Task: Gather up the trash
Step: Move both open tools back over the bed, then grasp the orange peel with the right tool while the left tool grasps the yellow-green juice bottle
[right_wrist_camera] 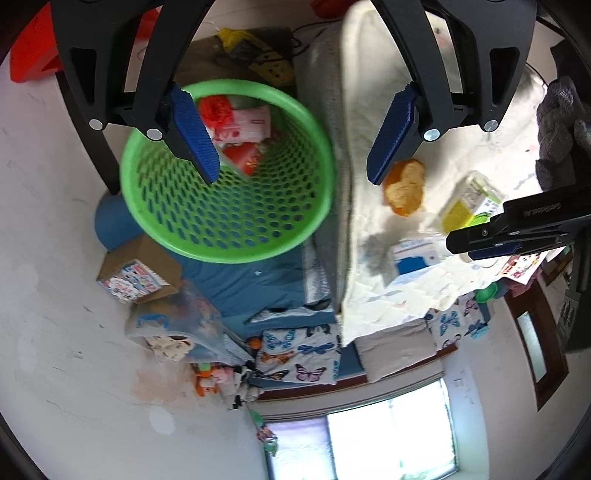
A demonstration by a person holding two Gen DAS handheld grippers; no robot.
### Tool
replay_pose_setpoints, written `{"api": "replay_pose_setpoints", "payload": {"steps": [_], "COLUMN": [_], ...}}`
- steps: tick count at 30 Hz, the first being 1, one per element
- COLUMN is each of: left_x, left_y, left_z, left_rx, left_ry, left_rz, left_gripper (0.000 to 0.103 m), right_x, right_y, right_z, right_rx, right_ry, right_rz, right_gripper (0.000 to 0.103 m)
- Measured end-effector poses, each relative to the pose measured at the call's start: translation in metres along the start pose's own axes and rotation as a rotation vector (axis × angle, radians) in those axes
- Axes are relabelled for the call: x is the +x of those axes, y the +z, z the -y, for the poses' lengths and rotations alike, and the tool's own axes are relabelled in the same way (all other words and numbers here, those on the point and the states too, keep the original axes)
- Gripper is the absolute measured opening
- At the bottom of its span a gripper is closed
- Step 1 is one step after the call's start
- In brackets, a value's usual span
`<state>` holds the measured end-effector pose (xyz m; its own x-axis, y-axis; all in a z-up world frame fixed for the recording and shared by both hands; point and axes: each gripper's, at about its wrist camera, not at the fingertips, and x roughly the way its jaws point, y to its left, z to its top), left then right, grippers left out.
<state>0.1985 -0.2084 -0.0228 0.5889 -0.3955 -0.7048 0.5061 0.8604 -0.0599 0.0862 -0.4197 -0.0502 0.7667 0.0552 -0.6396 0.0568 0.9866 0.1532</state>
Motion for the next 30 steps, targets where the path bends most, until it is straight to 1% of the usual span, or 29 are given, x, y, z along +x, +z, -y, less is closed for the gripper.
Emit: {"api": "replay_pose_setpoints", "payload": {"steps": [7,11,15,20,22,26,30], "left_x": [-0.009,-0.011,-0.011,-0.010,-0.009,-0.005,0.005], "left_y": [-0.006,-0.012,-0.017,-0.023,-0.024,-0.025,-0.024], "left_z": [-0.052,-0.073,-0.089,-0.098,-0.100,-0.102,-0.101], "left_rx": [-0.083,-0.112,-0.143,-0.152,-0.149,-0.144,-0.124], "left_ry": [0.066,0.086,0.090,0.089,0.087,0.072,0.072], "left_rz": [0.002,-0.005,-0.014,-0.022,-0.026,-0.034,-0.055], "left_gripper": [0.061,0.061,0.061,0.061,0.061,0.061,0.061], "right_x": [0.017,0.035,0.052,0.079,0.087,0.106,0.110], "right_y": [0.002,0.000,-0.003,-0.006,-0.005,-0.008,-0.012], "right_z": [-0.039,-0.066,-0.088,-0.105,-0.104,-0.103,-0.104], "right_rx": [-0.049,-0.084,-0.117,-0.145,-0.142,-0.128,-0.137], "right_ry": [0.071,0.117,0.145,0.127,0.110,0.103,0.086], "right_rz": [-0.033,-0.064,-0.093,-0.129,-0.140,-0.182,-0.190], "right_gripper": [0.083,0.083,0.083,0.083,0.079,0.074,0.066]}}
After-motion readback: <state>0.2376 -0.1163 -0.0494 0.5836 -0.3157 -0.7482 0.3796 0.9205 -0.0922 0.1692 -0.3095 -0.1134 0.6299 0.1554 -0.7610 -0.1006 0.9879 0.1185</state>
